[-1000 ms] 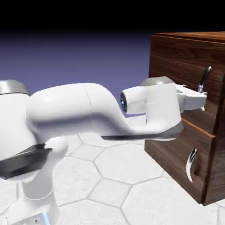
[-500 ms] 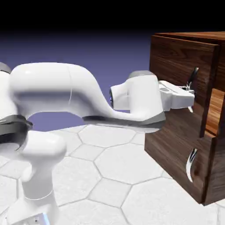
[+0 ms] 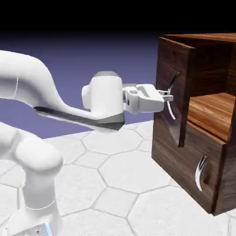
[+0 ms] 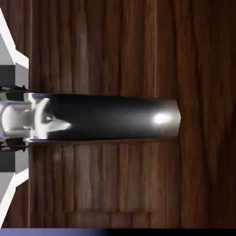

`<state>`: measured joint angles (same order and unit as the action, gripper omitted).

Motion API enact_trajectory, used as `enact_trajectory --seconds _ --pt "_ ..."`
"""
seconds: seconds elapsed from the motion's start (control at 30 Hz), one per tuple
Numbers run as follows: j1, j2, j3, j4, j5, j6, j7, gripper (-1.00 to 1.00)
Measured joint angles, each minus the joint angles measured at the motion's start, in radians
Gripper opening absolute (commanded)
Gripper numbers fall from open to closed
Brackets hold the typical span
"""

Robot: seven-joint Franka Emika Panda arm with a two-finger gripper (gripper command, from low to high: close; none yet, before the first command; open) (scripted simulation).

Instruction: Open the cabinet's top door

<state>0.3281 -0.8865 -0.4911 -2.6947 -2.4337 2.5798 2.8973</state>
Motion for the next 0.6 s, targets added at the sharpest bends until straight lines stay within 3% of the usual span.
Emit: enact_trajectory --seconds 0.3,0.6 --pt "-0.286 -0.079 0.326 -0.105 0.244 0.022 0.000 -1.00" --pt "-0.604 -0.201 0.640 -0.158 0.488 0.172 0.000 -1.00"
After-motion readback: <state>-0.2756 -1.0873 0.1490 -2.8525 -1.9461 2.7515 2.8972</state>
